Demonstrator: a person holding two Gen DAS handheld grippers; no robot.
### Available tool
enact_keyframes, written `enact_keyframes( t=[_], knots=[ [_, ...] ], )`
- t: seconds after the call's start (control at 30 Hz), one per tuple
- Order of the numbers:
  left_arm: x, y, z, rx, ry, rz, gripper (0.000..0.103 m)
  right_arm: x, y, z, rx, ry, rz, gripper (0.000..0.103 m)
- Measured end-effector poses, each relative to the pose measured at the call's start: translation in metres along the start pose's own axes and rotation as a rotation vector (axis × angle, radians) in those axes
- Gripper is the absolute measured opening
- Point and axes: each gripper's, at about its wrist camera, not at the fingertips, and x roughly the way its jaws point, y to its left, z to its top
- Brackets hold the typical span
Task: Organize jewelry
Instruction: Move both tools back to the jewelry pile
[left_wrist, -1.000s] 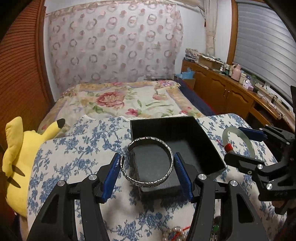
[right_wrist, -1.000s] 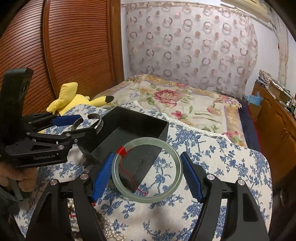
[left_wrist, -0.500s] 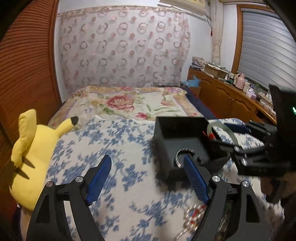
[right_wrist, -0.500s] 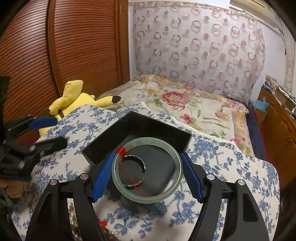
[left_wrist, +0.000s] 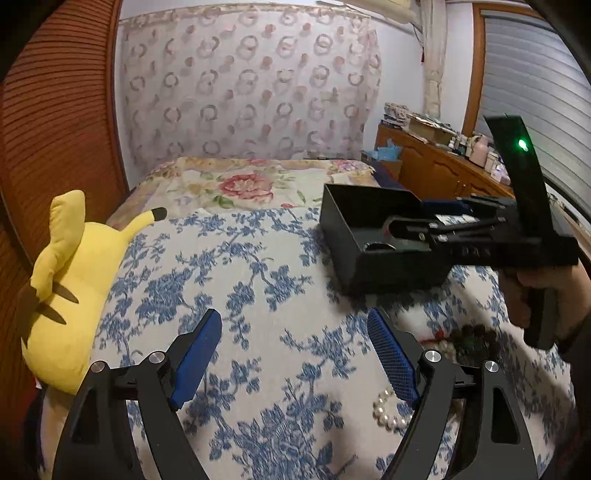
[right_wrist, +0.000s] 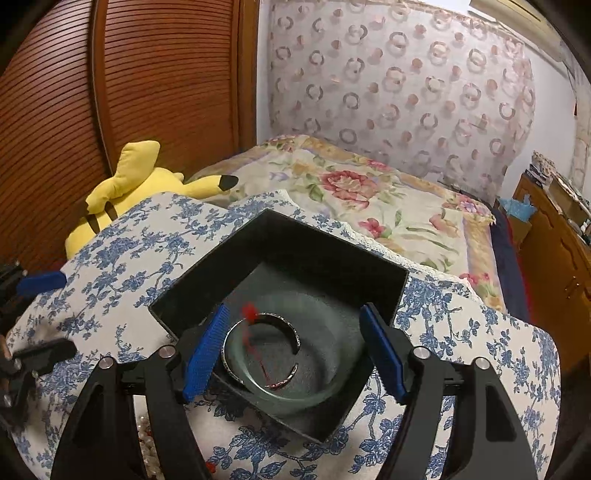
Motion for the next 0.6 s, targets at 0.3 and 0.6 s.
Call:
enact_keyframes(
  t=[0.3, 0.6],
  knots=[
    [-0.011, -0.018, -0.02, 0.044, 0.031, -0.034, 0.078, -0.042, -0.004, -0.019, 0.034, -0.057, 0.01, 0.084],
    [-0.008, -0.034, -0.043, 0.072, 0.11, -0.11, 0.061, -0.097, 0.002, -0.084, 0.065, -0.064, 0.038, 0.084]
  ],
)
